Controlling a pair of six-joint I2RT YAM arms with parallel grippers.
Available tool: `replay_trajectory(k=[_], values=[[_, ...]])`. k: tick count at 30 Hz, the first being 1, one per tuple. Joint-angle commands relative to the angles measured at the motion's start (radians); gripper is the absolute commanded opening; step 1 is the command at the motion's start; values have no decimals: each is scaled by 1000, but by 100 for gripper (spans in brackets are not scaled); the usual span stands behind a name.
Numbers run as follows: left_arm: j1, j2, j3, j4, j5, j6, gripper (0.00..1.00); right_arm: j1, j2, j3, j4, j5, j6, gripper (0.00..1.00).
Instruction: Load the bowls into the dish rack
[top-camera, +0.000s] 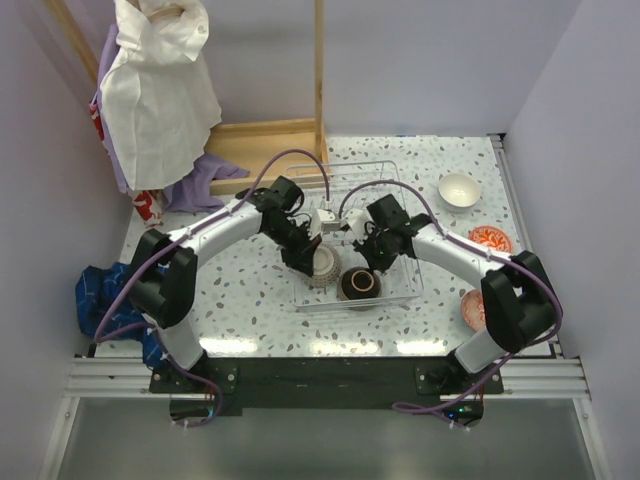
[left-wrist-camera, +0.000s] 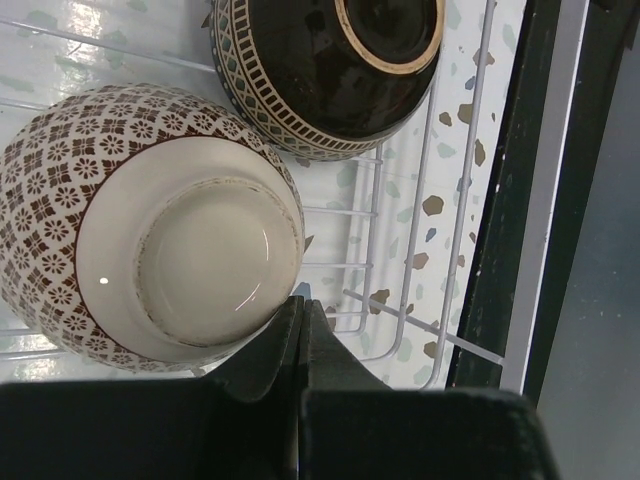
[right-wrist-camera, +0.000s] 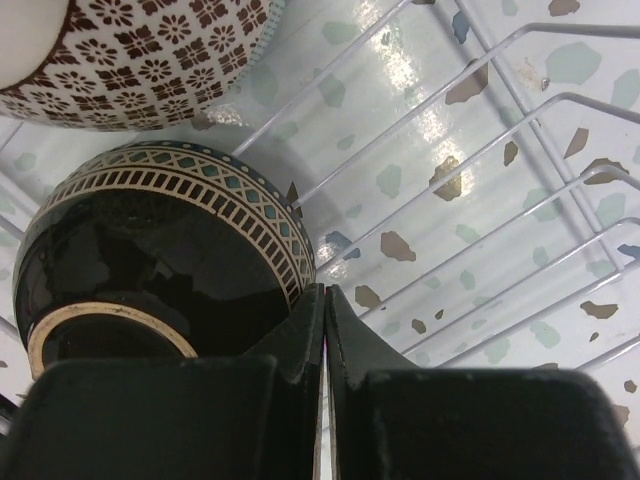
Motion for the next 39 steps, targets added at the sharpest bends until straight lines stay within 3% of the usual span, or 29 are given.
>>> replay_trajectory(k=[1,10,16,25,39], values=[[8,13,-42,69,-35,-48,0,30,-54,-7,-7,-39,2,0],[9,36,-24,204,-149,-169,0,76,-42,11,2,-53,24,0],[40,-25,-50,161,-201,-149,0,85,-65,11,-21,-3,13,0],[78,-172,-91,150,-183,-121,0,85,-168,-58,-70,19,-24,0],[196,-227,-77,218,-187,-191,0,153,-76,19,-82,-52,-18,0]])
